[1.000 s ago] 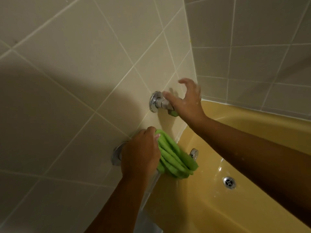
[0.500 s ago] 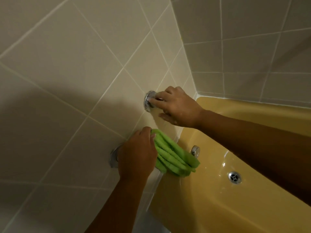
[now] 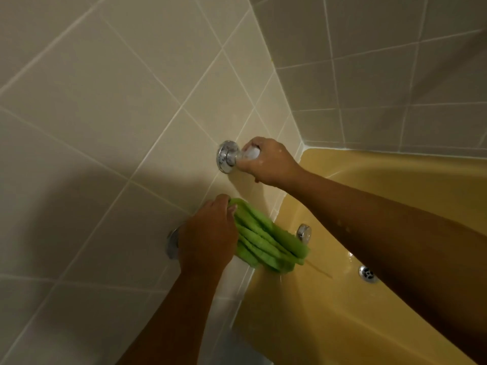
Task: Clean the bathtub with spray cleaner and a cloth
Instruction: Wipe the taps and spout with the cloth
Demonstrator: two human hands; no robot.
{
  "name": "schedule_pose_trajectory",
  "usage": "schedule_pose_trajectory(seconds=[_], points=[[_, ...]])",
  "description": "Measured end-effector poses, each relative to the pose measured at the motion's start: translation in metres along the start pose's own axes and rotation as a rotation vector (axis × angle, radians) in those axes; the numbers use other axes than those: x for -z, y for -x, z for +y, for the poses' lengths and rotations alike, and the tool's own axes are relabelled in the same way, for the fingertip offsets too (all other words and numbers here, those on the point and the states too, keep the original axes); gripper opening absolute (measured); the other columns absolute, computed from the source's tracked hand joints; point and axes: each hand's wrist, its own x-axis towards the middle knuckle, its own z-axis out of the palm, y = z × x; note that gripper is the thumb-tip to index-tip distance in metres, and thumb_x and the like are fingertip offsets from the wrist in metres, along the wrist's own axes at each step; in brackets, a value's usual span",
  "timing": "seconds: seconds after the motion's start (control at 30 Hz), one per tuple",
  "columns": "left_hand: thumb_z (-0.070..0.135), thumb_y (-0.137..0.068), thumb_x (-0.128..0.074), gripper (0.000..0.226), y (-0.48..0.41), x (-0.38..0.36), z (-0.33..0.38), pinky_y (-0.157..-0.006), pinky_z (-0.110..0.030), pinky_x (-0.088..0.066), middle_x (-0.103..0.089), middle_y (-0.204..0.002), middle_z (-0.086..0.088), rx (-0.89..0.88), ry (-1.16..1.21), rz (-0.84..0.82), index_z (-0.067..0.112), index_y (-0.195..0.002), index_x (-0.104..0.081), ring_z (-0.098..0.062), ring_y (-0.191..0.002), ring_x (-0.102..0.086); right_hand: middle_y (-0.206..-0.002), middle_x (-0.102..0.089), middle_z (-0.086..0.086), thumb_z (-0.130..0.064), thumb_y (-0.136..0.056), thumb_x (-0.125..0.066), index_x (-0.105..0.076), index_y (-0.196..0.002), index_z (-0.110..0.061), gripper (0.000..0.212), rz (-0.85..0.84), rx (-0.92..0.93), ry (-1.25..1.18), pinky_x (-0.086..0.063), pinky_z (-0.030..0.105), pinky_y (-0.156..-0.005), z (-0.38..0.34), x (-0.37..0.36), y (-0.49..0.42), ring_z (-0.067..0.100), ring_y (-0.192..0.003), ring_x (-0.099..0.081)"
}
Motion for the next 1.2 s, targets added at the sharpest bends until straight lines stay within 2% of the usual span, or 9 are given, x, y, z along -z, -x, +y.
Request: schedule_pose_trajectory(seconds=[0.13, 0.27, 0.43, 0.57, 0.67, 0.77, 0.9, 1.07, 1.2], points=[[0.043, -0.11, -0.035, 0.033, 0.001, -0.002, -0.002, -0.073, -0.033, -0.031, -0.063, -0.116, -0.002, -0.035, 0.012, 0.022, 0.025, -0.127, -0.056, -0.029, -0.102, -0.064, -0.129, -0.059, -0.013, -0.051, -0.091, -0.074, -0.037, -0.157, -0.024, 0.079, -0.009, -0.054, -0.17, -0.046, 0.028, -0.097, 0.025, -0.013, 0.04, 0.009, -0.119, -0.058], [0.04, -0.109, -0.041, 0.031, 0.008, -0.009, -0.008, -0.073, -0.036, -0.037, -0.068, -0.101, -0.002, -0.207, -0.068, 0.132, 0.023, -0.119, -0.064, -0.027, -0.089, -0.064, -0.108, -0.075, -0.02, -0.061, -0.102, -0.049, -0.071, -0.117, -0.036, 0.037, -0.417, -0.116, -0.186, -0.053, 0.03, -0.095, 0.072, -0.018, 0.108, 0.002, -0.104, -0.07], [0.034, -0.102, -0.055, 0.027, 0.043, -0.041, -0.002, -0.073, -0.041, -0.046, -0.069, -0.084, -0.005, -0.565, 0.024, 0.387, 0.012, -0.102, -0.072, -0.027, -0.077, -0.059, -0.094, -0.067, 0.0, -0.036, -0.107, -0.053, -0.068, -0.092, -0.022, 0.025, -0.291, -0.142, -0.103, -0.047, 0.031, -0.079, 0.139, 0.013, 0.155, 0.012, -0.088, -0.061], [0.039, -0.1, -0.061, 0.027, 0.072, -0.074, 0.026, -0.07, -0.022, -0.035, -0.066, -0.096, 0.004, -0.171, 0.407, 0.037, 0.015, -0.109, -0.071, -0.014, -0.088, -0.056, -0.105, -0.074, 0.009, -0.032, -0.11, -0.047, -0.07, -0.116, -0.007, 0.034, -0.224, -0.343, -0.333, -0.053, 0.021, -0.076, 0.154, 0.038, 0.178, 0.012, -0.092, -0.069], [0.038, -0.096, -0.069, 0.019, 0.078, -0.109, 0.027, -0.068, -0.012, -0.046, -0.069, -0.091, 0.006, 0.183, 0.631, -0.103, 0.021, -0.102, -0.074, -0.015, -0.084, -0.064, -0.11, -0.078, 0.006, -0.038, -0.108, -0.051, -0.07, -0.12, -0.012, 0.035, -0.148, -0.552, -0.536, -0.059, 0.04, -0.086, 0.153, 0.036, 0.188, 0.022, -0.101, -0.075], [0.034, -0.099, -0.067, 0.017, 0.085, -0.14, 0.03, -0.075, -0.043, -0.063, -0.077, -0.088, -0.003, 0.465, 1.02, -0.231, 0.033, -0.085, -0.076, -0.025, -0.087, -0.074, -0.106, -0.076, 0.008, -0.031, -0.103, -0.061, -0.069, -0.107, -0.012, 0.021, -0.016, -0.682, -0.727, -0.058, 0.049, -0.087, 0.157, 0.034, 0.195, 0.029, -0.102, -0.071], [0.027, -0.105, -0.059, 0.018, 0.082, -0.184, 0.04, -0.086, -0.043, -0.06, -0.075, -0.111, -0.004, 0.887, 1.366, -0.339, 0.021, -0.108, -0.075, -0.021, -0.101, -0.072, -0.099, -0.066, 0.015, -0.019, -0.089, -0.054, -0.062, -0.097, -0.007, 0.017, 0.121, -0.673, -1.101, -0.059, 0.044, -0.073, 0.168, 0.025, 0.208, 0.034, -0.093, -0.066], [0.067, -0.093, -0.058, 0.057, 0.064, -0.267, 0.065, -0.08, -0.051, -0.056, -0.066, -0.133, -0.011, 0.97, 1.495, -0.831, 0.026, -0.132, -0.067, -0.035, -0.12, -0.062, -0.092, -0.06, 0.016, -0.028, -0.081, -0.064, -0.063, -0.082, -0.01, 0.018, 0.202, -0.606, -1.233, -0.054, 0.035, -0.07, 0.205, -0.013, 0.201, 0.031, -0.084, -0.061], [0.045, -0.099, -0.064, 0.051, 0.038, -0.313, 0.073, -0.096, -0.055, -0.056, -0.068, -0.128, -0.025, 0.917, 1.853, -0.859, 0.008, -0.134, -0.063, -0.041, -0.117, -0.068, -0.105, -0.076, 0.018, -0.03, -0.103, -0.057, -0.076, -0.103, -0.002, 0.034, 0.225, -0.634, -0.933, -0.055, 0.043, -0.089, 0.242, -0.038, 0.181, 0.033, -0.099, -0.073]])
